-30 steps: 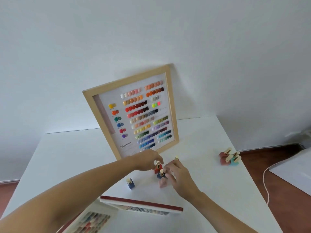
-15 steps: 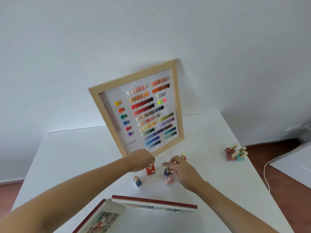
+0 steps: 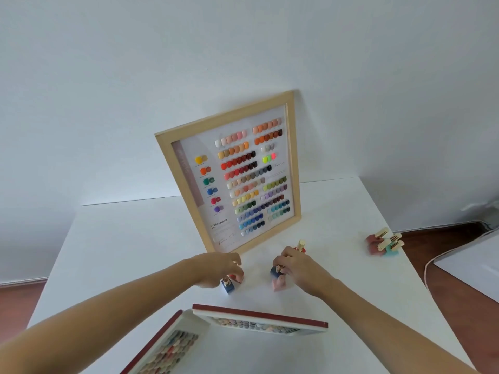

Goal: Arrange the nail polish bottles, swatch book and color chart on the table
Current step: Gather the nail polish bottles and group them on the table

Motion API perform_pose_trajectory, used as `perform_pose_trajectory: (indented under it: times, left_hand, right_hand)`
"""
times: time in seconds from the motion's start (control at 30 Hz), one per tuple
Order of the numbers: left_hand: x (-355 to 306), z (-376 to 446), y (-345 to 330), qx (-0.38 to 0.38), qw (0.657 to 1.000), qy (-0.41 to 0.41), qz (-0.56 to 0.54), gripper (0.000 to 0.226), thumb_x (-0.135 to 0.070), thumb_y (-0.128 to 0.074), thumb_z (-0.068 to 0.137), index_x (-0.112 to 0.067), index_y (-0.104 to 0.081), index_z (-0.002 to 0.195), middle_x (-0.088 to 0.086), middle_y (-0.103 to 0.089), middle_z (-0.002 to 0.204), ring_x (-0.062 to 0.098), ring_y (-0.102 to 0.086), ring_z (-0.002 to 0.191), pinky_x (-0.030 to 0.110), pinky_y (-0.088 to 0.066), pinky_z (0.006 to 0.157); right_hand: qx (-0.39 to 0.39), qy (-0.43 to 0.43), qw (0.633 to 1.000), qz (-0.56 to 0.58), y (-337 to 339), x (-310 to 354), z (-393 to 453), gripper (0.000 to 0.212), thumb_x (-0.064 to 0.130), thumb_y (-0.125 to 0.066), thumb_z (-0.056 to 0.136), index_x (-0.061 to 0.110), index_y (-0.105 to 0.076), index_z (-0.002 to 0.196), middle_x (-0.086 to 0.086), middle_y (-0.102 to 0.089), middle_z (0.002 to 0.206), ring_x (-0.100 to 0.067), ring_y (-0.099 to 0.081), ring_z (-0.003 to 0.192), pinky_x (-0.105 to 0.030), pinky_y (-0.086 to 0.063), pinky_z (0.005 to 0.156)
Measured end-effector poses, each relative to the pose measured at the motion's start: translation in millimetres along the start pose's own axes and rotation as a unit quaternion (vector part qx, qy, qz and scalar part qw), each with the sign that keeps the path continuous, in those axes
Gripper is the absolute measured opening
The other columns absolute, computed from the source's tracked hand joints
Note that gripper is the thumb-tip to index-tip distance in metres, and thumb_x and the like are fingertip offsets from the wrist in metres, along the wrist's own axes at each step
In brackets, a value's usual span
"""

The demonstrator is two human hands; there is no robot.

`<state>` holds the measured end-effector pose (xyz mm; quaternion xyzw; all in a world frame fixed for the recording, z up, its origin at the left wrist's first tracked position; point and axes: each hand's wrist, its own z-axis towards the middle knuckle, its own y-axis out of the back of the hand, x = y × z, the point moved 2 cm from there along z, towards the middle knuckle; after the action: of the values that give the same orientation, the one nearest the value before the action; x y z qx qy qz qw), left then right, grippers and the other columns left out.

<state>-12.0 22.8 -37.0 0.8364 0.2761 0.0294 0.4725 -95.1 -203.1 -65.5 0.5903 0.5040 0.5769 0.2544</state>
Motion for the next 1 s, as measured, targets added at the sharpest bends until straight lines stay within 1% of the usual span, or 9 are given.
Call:
perform_pose_trajectory:
  times: [0.13, 0.3, 0.4, 0.47, 0.57, 0.67, 0.77, 0.9, 1.0]
  left_hand:
    - [-2.5, 2.5, -3.8, -0.002, 0.998, -0.016, 0.057, 0.041, -0.008, -0.059, 0.092, -0.019, -0.056, 0.131, 0.006, -0.045, 0.141, 0.030, -0.050, 0.123, 0.040, -0.046, 0.102]
    - [-2.1, 6.1, -3.3, -0.022, 0.997, -0.033, 0.061, 0.035, -0.011, -0.055, 0.095, -0.017, -0.058, 0.129, 0.008, -0.052, 0.138, 0.028, -0.052, 0.122, 0.036, -0.044, 0.102]
    - [-2.5, 7.7, -3.0, -0.027, 0.998, -0.028, 0.048, 0.032, -0.013, -0.056, 0.095, -0.017, -0.061, 0.126, 0.006, -0.057, 0.132, 0.026, -0.054, 0.119, 0.034, -0.044, 0.100]
    - [-3.0, 9.3, -1.7, -0.027, 0.999, -0.018, 0.038, 0.030, -0.015, -0.056, 0.095, -0.016, -0.062, 0.124, 0.006, -0.059, 0.130, 0.025, -0.056, 0.117, 0.033, -0.044, 0.101]
    - [-4.0, 11.3, 5.6, -0.043, 0.999, -0.001, 0.009, 0.027, -0.018, -0.058, 0.093, -0.016, -0.065, 0.120, 0.003, -0.062, 0.127, 0.021, -0.058, 0.115, 0.032, -0.046, 0.101]
    - [-5.9, 11.8, 21.0, -0.079, 0.997, 0.013, -0.007, 0.025, -0.020, -0.060, 0.092, -0.019, -0.067, 0.116, 0.000, -0.064, 0.125, 0.016, -0.059, 0.112, 0.028, -0.045, 0.100]
    - [-13.3, 13.6, 44.9, -0.115, 0.993, 0.020, -0.022, 0.022, -0.022, -0.061, 0.091, -0.021, -0.068, 0.112, -0.004, -0.066, 0.120, 0.011, -0.059, 0.107, 0.022, -0.044, 0.095]
    - [-35.8, 21.8, 81.7, -0.136, 0.990, 0.009, -0.024, 0.022, -0.025, -0.059, 0.092, -0.023, -0.067, 0.113, -0.007, -0.065, 0.117, 0.007, -0.058, 0.103, 0.024, -0.045, 0.096]
    - [-61.7, 38.8, 105.4, -0.156, 0.987, -0.017, -0.035, 0.022, -0.024, -0.060, 0.092, -0.022, -0.067, 0.113, -0.007, -0.065, 0.117, 0.005, -0.057, 0.101, 0.018, -0.043, 0.093]
  right_hand:
    - [0.005, 0.007, 1.000, -0.027, -0.6, -2.8, -1.3, 0.023, 0.012, -0.041, 0.095, 0.016, -0.057, 0.112, -0.003, -0.055, 0.116, -0.017, -0.051, 0.100, -0.032, -0.046, 0.085]
    - [-0.032, 0.001, 0.999, -0.030, 1.8, -6.9, -10.7, 0.025, 0.006, -0.045, 0.093, 0.012, -0.058, 0.113, -0.005, -0.057, 0.113, -0.019, -0.052, 0.100, -0.027, -0.044, 0.083]
    - [-0.040, -0.003, 0.999, -0.022, 2.0, -10.8, -17.8, 0.026, 0.004, -0.045, 0.093, 0.010, -0.059, 0.113, -0.005, -0.059, 0.116, -0.019, -0.053, 0.103, -0.029, -0.047, 0.086]
    - [-0.053, -0.011, 0.998, -0.012, 3.5, -14.1, -23.6, 0.026, 0.003, -0.045, 0.092, 0.011, -0.061, 0.111, -0.004, -0.060, 0.114, -0.019, -0.056, 0.099, -0.028, -0.048, 0.084]
    - [-0.087, -0.012, 0.996, 0.012, 4.7, -20.0, -34.8, 0.022, 0.002, -0.046, 0.091, 0.010, -0.063, 0.102, -0.005, -0.062, 0.106, -0.020, -0.058, 0.089, -0.024, -0.044, 0.074]
    - [-0.110, -0.044, 0.992, 0.037, 7.8, -31.0, -49.1, 0.023, 0.006, -0.047, 0.092, 0.014, -0.062, 0.107, -0.001, -0.060, 0.106, -0.018, -0.057, 0.087, -0.023, -0.044, 0.074]
    - [-0.123, -0.060, 0.989, 0.052, 12.8, -44.5, -66.2, 0.025, 0.003, -0.049, 0.090, 0.014, -0.062, 0.107, 0.000, -0.060, 0.102, -0.015, -0.055, 0.084, -0.019, -0.042, 0.072]
    - [-0.141, -0.098, 0.983, 0.071, 24.8, -68.5, -93.0, 0.024, 0.004, -0.053, 0.088, 0.017, -0.062, 0.106, -0.003, -0.061, 0.102, -0.020, -0.059, 0.084, -0.027, -0.049, 0.076]
    - [-0.162, -0.129, 0.974, 0.096, 35.8, -91.2, -113.9, 0.023, 0.005, -0.052, 0.089, 0.017, -0.063, 0.105, -0.003, -0.061, 0.101, -0.020, -0.059, 0.087, -0.031, -0.050, 0.079]
